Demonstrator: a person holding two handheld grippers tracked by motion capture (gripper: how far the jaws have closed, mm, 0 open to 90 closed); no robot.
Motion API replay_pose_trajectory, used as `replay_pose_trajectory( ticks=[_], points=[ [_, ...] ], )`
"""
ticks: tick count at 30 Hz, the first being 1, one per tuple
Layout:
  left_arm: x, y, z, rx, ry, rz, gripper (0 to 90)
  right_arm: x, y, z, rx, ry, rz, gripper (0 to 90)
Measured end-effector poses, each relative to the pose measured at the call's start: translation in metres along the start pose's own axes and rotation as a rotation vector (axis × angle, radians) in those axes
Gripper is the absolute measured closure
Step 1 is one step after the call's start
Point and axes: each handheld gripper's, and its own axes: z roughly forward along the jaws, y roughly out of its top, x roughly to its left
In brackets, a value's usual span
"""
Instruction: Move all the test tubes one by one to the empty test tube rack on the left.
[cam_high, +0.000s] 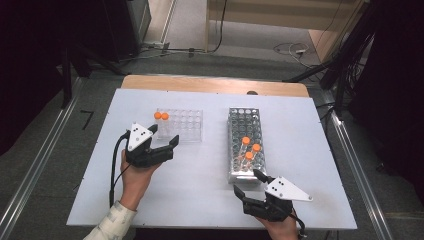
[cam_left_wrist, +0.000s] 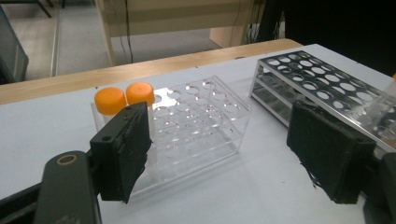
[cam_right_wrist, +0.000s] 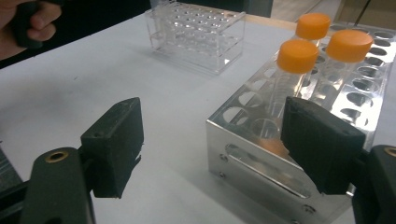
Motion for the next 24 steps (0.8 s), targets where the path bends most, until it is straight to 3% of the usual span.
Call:
replay_pose_trajectory(
  ticks=[9, 24],
  points=[
    [-0.014, -0.013, -0.012, 0.018, -0.030, 0.016, 14.7, -0.013, 0.002, 0.014, 0.004, -0.051, 0.013, 22.8],
    [-0.015, -0.034, -0.019, 0.058, -0.031, 0.009, 14.9, -0.030, 0.003, 0.038, 0.003, -0.091, 0.041, 50.3]
  ],
)
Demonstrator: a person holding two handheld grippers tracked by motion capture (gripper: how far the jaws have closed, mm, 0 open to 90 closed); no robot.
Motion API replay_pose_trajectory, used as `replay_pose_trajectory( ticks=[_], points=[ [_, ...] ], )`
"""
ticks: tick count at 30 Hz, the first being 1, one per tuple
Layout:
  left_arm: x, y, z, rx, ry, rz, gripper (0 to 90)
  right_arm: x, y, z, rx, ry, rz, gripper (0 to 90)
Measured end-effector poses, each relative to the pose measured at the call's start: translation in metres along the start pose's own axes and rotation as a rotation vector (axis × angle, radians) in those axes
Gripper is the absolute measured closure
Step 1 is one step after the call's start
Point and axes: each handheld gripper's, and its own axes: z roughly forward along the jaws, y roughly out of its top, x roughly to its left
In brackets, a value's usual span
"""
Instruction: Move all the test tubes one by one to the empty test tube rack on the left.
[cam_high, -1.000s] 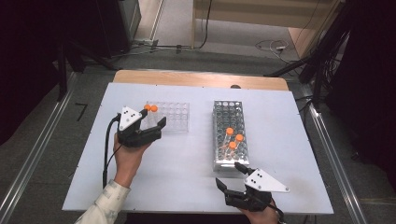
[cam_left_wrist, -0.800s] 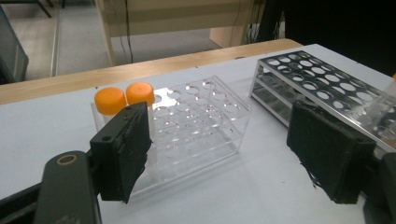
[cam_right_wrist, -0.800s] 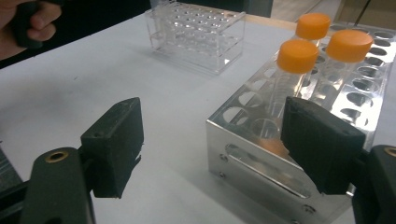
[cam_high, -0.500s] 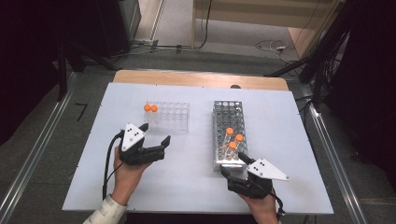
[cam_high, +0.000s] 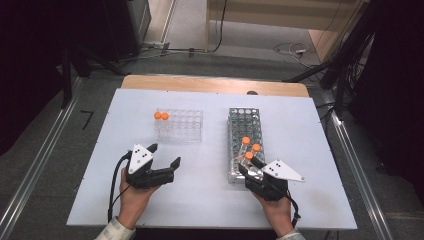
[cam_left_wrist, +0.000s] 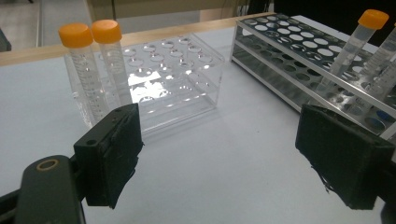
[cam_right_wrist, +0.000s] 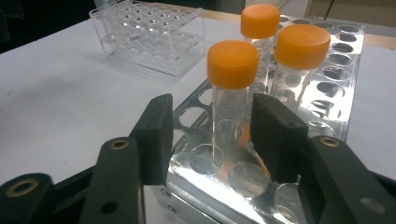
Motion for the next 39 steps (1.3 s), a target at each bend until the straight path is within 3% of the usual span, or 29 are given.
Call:
replay_pose_trajectory(
  ticks=[17, 39],
  points=[
    [-0.006, 0.001, -0.002, -0.009, -0.018, 0.010, 15.4, -0.005, 0.000, 0.012, 0.010, -0.033, 0.006, 71.0],
    [-0.006, 0.002, -0.004, -0.013, -0.018, 0.009, 15.3, 0.001, 0.013, -0.003, -0.047, -0.055, -0.039, 71.6]
  ],
)
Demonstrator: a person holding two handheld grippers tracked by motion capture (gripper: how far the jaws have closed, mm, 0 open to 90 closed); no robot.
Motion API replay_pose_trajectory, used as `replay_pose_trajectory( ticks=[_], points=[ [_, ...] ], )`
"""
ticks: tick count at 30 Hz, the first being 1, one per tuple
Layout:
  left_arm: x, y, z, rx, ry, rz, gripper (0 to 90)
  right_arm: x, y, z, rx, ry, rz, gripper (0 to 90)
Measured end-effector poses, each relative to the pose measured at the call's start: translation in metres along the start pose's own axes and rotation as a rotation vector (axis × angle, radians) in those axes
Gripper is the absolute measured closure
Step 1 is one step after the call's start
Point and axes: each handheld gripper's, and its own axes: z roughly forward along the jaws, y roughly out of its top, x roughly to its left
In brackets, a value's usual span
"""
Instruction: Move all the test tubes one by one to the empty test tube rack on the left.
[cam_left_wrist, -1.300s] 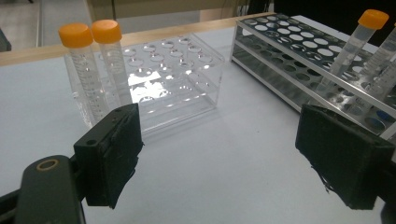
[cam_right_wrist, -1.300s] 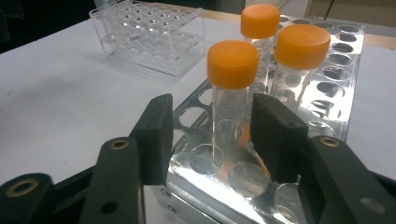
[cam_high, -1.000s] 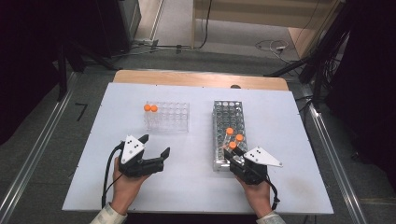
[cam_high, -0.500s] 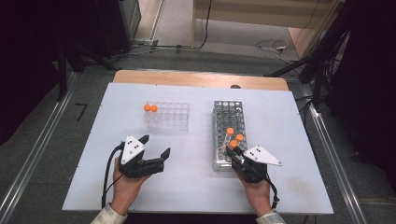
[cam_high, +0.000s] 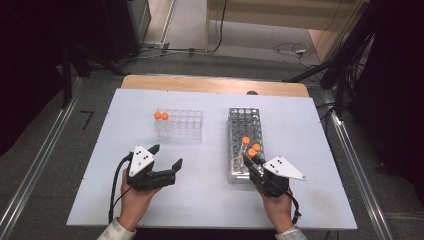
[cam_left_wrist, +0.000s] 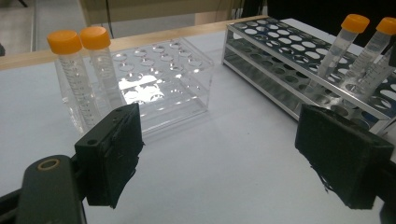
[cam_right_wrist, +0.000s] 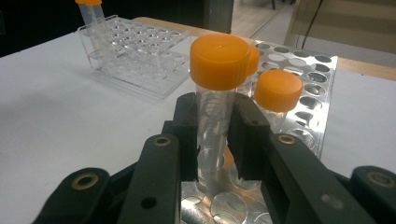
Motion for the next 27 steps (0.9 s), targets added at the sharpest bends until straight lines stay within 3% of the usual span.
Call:
replay_pose_trajectory(
  ticks=[17, 22, 27],
  points=[
    [-0.001, 0.001, -0.002, -0.008, -0.003, 0.001, 15.2, 0.004, 0.021, -0.026, -0.087, -0.002, -0.021, 71.6],
    [-0.003, 0.002, -0.002, -0.008, -0.012, 0.002, 15.4, 0.009, 0.028, -0.034, -0.111, 0.026, -0.017, 71.6],
    [-0.007, 0.003, -0.003, -0.008, -0.024, 0.010, 15.5, 0.024, 0.029, -0.030, -0.096, 0.086, -0.038, 71.6]
  ],
)
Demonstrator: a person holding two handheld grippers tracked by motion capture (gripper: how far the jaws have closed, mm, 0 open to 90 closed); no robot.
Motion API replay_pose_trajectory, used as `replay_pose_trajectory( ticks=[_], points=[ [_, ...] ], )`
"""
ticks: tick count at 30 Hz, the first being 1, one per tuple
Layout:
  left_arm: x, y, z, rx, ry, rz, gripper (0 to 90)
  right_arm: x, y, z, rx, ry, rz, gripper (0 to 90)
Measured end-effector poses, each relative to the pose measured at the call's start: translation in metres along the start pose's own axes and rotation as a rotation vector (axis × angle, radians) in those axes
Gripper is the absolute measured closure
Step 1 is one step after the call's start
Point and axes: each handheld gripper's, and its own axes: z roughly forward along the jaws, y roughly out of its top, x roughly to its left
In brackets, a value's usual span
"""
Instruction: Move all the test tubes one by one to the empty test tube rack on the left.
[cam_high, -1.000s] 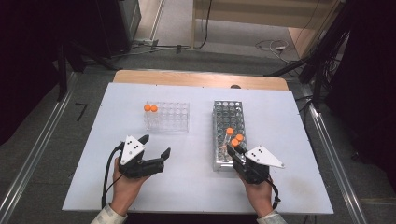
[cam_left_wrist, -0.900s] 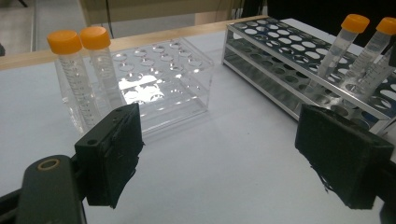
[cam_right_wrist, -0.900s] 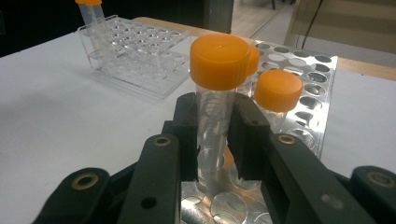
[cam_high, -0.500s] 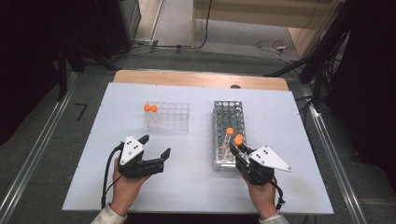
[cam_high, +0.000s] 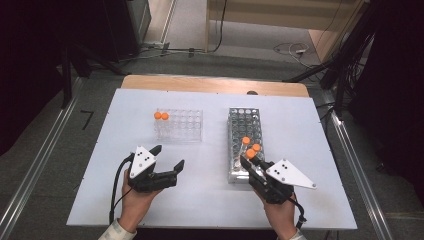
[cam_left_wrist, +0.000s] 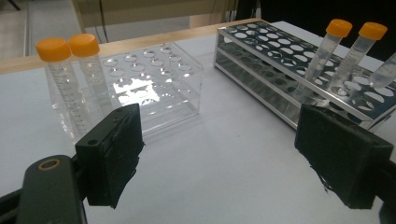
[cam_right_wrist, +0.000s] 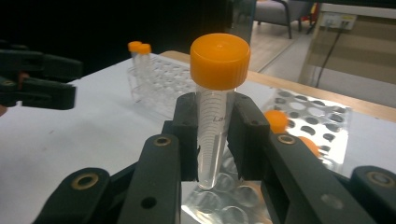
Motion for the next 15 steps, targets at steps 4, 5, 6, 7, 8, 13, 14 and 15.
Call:
replay_pose_trajectory(
  ticks=[4, 5, 6, 7, 8, 13, 14, 15],
  points=[
    [-0.002, 0.001, -0.002, -0.006, -0.009, 0.002, 15.9, 0.013, 0.001, 0.014, 0.023, 0.048, -0.015, 71.6],
    [-0.003, 0.002, -0.002, -0.011, -0.007, 0.000, 15.9, 0.017, 0.001, 0.018, 0.029, 0.059, -0.021, 71.6],
    [-0.003, 0.002, -0.003, -0.012, -0.009, 0.000, 16.2, 0.020, 0.001, 0.022, 0.036, 0.071, -0.021, 71.6],
    [-0.003, 0.003, -0.004, -0.015, -0.010, 0.002, 16.4, 0.024, 0.001, 0.026, 0.040, 0.082, -0.026, 71.6],
    [-0.003, 0.003, -0.005, -0.017, -0.013, 0.000, 16.5, 0.028, 0.001, 0.031, 0.046, 0.093, -0.035, 71.6],
    [-0.006, 0.008, -0.011, -0.039, -0.028, -0.002, 17.4, 0.047, 0.001, 0.052, 0.087, 0.142, -0.043, 71.7],
    [-0.007, 0.010, -0.012, -0.043, -0.030, 0.001, 17.8, 0.050, 0.001, 0.056, 0.094, 0.149, -0.048, 71.6],
    [-0.009, 0.011, -0.014, -0.047, -0.037, 0.002, 18.4, 0.053, 0.000, 0.060, 0.103, 0.155, -0.052, 71.7]
  ],
)
